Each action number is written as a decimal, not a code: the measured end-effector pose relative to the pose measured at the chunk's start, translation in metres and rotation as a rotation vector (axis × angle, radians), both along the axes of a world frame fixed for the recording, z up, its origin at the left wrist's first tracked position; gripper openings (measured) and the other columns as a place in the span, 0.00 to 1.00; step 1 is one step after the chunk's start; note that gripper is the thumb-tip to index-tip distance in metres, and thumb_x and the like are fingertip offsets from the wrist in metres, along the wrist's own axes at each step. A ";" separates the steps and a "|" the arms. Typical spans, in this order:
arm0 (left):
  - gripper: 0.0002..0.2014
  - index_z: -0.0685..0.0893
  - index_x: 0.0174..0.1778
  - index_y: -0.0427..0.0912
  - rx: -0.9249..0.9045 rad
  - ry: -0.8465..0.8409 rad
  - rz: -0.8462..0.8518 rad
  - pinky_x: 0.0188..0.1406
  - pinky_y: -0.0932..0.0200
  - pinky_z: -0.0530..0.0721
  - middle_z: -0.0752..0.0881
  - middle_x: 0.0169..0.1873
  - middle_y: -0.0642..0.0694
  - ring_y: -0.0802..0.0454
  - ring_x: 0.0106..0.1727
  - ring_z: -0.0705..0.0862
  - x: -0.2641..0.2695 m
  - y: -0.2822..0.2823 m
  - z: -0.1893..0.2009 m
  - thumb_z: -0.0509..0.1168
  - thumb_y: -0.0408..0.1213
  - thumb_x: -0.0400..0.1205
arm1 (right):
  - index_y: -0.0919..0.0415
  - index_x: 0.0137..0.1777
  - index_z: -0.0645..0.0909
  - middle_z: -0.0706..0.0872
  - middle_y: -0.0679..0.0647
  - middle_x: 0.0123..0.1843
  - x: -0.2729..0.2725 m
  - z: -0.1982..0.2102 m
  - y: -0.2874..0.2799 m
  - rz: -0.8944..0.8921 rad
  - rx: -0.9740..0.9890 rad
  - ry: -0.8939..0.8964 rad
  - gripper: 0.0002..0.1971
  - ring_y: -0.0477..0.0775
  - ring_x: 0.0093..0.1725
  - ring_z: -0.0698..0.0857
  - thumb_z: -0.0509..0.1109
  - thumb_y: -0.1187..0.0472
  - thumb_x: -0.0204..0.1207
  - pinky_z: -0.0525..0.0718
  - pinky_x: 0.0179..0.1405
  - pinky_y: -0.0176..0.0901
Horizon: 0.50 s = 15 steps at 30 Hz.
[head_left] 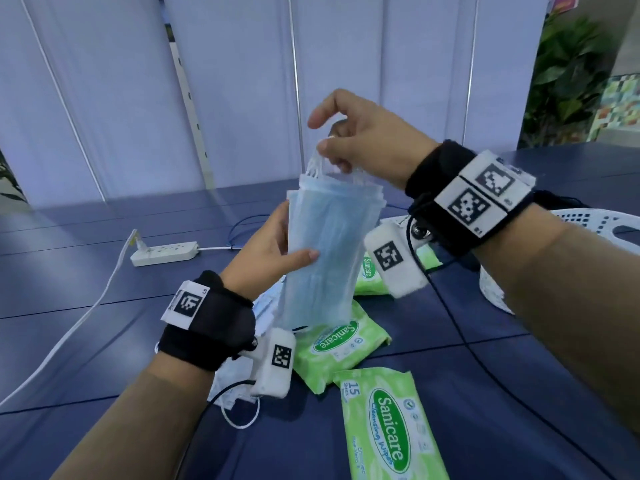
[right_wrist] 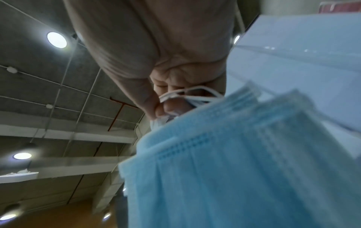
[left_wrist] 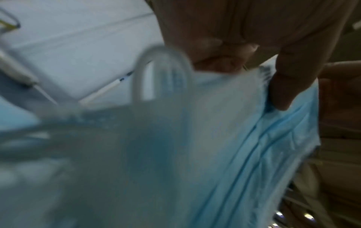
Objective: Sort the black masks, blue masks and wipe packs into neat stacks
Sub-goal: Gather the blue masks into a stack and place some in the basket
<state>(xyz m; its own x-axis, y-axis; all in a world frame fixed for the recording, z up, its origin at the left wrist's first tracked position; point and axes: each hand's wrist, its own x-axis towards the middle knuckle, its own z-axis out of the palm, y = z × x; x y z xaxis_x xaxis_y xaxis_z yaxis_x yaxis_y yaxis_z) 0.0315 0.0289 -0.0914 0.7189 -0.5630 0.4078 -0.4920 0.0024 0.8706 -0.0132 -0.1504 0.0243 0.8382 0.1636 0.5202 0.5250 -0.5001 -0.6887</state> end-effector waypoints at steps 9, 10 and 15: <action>0.44 0.73 0.69 0.47 -0.312 0.292 -0.242 0.51 0.55 0.86 0.88 0.55 0.50 0.51 0.56 0.87 -0.009 -0.004 0.000 0.83 0.48 0.58 | 0.52 0.69 0.70 0.80 0.50 0.33 0.004 0.033 0.033 0.278 -0.454 0.193 0.26 0.55 0.34 0.77 0.69 0.72 0.74 0.75 0.39 0.40; 0.47 0.69 0.73 0.48 -0.353 0.291 -0.262 0.52 0.54 0.85 0.87 0.57 0.48 0.49 0.57 0.87 -0.009 -0.002 0.001 0.83 0.47 0.59 | 0.52 0.69 0.70 0.82 0.50 0.34 0.003 0.033 0.035 0.271 -0.501 0.191 0.26 0.58 0.36 0.80 0.69 0.71 0.74 0.77 0.41 0.41; 0.39 0.69 0.73 0.39 -0.410 0.193 -0.106 0.55 0.48 0.85 0.85 0.58 0.38 0.41 0.57 0.85 -0.015 -0.008 0.011 0.77 0.35 0.65 | 0.52 0.69 0.72 0.82 0.48 0.36 0.003 0.020 0.041 0.202 -0.561 0.154 0.24 0.50 0.34 0.78 0.67 0.71 0.74 0.77 0.34 0.30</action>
